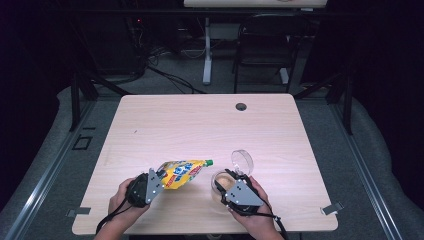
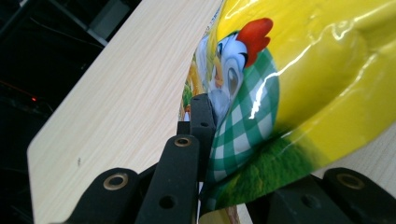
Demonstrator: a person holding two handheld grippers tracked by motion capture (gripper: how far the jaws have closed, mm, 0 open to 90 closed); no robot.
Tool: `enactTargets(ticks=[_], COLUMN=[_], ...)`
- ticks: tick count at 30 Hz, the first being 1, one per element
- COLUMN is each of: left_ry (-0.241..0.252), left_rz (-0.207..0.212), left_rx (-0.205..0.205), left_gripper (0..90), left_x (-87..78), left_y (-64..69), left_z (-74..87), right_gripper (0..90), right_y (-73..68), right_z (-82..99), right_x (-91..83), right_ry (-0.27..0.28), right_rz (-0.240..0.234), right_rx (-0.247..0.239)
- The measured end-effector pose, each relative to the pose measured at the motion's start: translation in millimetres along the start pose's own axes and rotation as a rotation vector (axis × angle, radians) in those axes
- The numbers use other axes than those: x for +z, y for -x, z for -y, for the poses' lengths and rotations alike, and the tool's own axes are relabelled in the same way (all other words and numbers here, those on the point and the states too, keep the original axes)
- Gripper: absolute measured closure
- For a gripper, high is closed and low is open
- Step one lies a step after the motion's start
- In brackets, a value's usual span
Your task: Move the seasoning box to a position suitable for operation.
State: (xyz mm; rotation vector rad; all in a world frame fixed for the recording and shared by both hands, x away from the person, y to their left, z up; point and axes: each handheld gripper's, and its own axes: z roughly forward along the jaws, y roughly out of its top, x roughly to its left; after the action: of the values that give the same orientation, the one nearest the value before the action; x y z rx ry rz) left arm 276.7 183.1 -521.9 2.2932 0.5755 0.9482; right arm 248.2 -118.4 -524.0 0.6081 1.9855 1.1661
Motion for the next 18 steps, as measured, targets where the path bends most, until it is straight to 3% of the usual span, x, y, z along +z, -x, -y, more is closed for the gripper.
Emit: enactTargets(ticks=[18], left_ry=[-0.009], left_rz=[0.081], left_rx=[-0.137], left_gripper=[86.6], left_x=[13.1], left_y=[-9.6], left_z=[11.5], right_gripper=[50.7], right_y=[0.9], right_z=[0.6], right_x=[-0.2], right_ry=[-0.004], right_rz=[0.004], right_rx=[0.002])
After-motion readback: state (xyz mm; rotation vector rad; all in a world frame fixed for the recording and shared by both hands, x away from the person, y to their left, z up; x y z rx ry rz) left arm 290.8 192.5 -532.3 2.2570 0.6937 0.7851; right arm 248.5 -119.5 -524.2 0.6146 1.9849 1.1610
